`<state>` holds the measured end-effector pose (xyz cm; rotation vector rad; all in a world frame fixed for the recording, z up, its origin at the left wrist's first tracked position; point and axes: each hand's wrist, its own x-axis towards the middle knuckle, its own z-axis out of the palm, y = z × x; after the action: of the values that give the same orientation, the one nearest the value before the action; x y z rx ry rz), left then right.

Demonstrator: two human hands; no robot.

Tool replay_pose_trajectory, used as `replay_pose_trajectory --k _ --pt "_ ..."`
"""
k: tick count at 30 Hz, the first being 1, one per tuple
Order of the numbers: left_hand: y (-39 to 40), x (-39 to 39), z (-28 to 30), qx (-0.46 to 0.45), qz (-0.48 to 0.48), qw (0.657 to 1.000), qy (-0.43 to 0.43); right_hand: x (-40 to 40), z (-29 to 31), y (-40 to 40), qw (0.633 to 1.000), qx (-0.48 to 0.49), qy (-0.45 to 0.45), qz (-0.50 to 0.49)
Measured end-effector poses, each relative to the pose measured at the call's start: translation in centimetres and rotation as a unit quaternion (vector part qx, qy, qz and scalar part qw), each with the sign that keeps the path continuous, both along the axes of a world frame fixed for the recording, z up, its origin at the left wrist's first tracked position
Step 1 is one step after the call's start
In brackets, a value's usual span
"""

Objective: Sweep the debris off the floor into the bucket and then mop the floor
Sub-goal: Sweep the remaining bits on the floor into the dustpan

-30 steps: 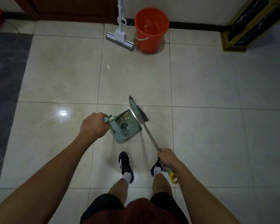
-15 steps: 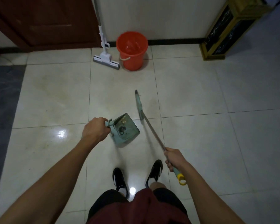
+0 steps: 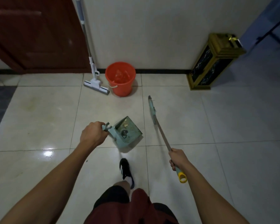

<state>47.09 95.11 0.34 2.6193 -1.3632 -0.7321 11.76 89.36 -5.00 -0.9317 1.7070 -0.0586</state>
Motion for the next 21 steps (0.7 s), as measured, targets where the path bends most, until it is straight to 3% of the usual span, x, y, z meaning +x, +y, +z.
replay_pose_trajectory --k 10,21 --pt "-14.9 2.6 -2.8 0.0 0.032 0.997 0.066 2.6 -0.5 -16.5 0.998 -0.023 0.06 0.007" --pt "-30.0 0.8 -4.1 0.025 0.051 0.997 0.06 1.4 -3.3 -32.1 0.988 -0.042 0.107 0.106"
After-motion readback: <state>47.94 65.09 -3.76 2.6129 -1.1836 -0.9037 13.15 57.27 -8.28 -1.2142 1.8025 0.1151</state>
